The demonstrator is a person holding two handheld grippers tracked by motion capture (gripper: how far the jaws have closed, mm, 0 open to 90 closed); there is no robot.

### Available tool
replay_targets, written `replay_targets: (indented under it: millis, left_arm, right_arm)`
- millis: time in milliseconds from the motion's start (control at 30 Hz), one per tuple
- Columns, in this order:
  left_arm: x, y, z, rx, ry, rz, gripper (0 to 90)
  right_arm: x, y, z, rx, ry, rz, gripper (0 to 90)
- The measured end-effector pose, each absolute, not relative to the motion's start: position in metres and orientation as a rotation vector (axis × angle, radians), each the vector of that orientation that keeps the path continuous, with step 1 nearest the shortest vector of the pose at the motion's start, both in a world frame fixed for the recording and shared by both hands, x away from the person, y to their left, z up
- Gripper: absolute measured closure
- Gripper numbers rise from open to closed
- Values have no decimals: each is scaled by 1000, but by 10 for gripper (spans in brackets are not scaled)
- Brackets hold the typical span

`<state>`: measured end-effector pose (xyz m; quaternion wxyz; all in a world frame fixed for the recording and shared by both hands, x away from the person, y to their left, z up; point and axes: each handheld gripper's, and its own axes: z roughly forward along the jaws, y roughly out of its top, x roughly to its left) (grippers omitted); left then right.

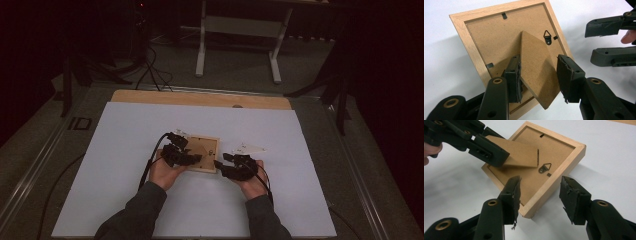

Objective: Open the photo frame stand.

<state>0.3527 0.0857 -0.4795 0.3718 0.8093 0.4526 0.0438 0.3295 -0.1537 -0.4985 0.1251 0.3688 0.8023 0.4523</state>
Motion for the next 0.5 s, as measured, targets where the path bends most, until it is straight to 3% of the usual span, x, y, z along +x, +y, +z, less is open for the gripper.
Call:
replay_targets:
  millis: [500]
  left_arm:
    - [346,86,-481,2075,1122,161,572]
  right_arm:
    - [331,-156,-496,1093,2336,1333,497]
